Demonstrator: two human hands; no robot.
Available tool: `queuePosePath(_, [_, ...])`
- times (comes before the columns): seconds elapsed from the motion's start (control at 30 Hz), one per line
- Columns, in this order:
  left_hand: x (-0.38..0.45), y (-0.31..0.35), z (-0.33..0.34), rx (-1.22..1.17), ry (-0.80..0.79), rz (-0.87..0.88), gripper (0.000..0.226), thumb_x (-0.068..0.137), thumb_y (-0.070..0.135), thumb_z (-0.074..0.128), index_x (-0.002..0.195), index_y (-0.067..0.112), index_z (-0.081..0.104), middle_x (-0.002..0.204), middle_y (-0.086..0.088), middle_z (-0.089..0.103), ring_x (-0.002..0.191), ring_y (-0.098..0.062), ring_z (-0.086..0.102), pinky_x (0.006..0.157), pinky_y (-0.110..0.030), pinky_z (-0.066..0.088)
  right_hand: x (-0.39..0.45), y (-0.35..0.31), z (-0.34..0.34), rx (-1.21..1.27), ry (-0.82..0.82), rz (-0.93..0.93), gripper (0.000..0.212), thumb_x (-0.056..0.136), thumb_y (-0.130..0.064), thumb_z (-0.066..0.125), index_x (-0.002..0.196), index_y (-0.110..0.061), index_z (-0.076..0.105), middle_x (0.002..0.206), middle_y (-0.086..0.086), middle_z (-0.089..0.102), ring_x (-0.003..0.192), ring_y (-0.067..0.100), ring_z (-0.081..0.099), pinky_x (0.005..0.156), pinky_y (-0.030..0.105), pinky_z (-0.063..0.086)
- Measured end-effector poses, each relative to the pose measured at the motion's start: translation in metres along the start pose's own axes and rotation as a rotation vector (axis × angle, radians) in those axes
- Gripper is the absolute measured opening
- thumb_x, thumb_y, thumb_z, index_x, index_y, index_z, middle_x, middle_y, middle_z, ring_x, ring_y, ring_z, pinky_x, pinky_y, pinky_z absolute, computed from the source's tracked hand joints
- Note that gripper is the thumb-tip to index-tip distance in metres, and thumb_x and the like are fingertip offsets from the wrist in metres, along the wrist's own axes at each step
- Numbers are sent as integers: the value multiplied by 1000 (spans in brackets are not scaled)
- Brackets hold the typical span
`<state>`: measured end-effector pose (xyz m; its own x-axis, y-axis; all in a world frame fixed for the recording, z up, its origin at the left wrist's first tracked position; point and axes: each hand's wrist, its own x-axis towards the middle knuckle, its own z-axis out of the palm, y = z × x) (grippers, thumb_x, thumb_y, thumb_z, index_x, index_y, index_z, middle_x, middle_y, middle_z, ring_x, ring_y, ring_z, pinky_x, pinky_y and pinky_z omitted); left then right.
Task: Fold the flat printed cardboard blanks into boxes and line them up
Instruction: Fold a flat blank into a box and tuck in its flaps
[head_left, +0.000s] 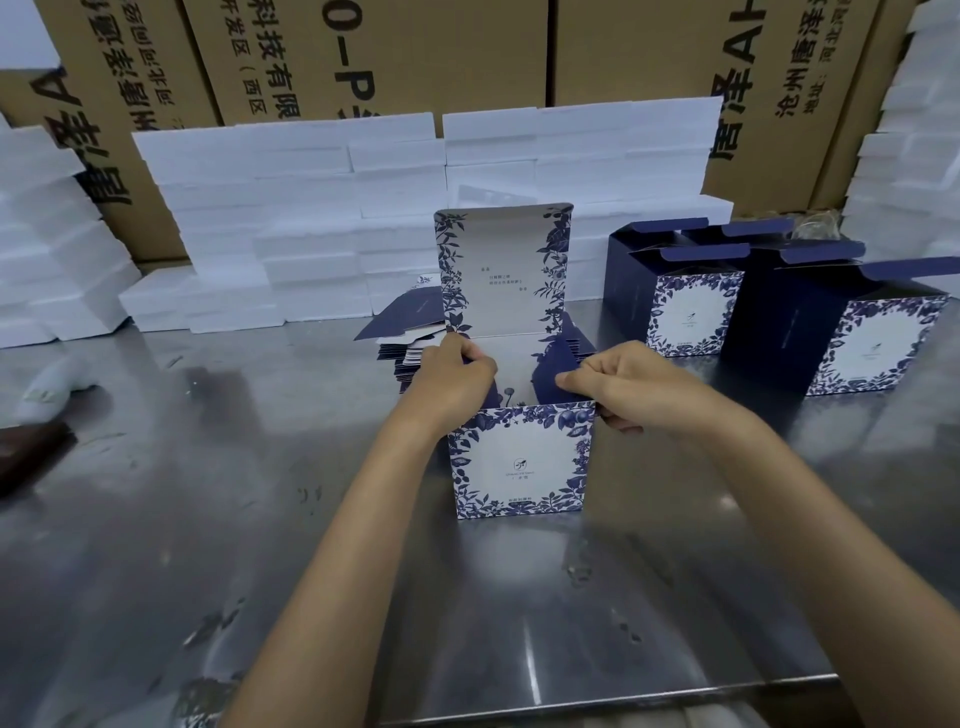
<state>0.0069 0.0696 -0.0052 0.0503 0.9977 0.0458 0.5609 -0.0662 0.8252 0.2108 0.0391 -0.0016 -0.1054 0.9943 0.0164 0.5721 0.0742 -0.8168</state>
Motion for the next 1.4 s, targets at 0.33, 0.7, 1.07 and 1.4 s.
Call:
queuePosePath(0.33, [-2,1,0,21,-3,9,9,97,30,54,91,26,49,122,-6,53,74,-8,50,59,-27,33,12,-5,-3,63,7,49,56,101,-41,58,53,-25,33,49,-4,28,44,14,23,41,21,21])
queuePosePath(0.7, [-4,4,-1,55,-14,12,4,98,28,50,100,24,49,120,-6,53,70,-8,50,58,-26,33,34,-6,-7,-42,59,2,52,99,-43,58,57,-25,34,50,-7,26,44,13,22,45,24,16])
queuePosePath(1.07, [-9,4,1,-43,32,-18,22,98,30,49,112,22,35,82,3,47,62,-12,45,56,-29,33,45,-8,-7,-92,181,-68,25,96,-40,64,86,-20,54,73,-8,55,66,12,51,59,27,40])
queuePosePath(1.4, [-9,0,6,-408,154,-36,33,97,16,41,128,28,39,78,-4,57,73,-24,57,66,-24,41,36,-6,-6,361,268,-87,48,89,2,47,74,-29,80,87,-12,75,73,-4,66,70,15,51])
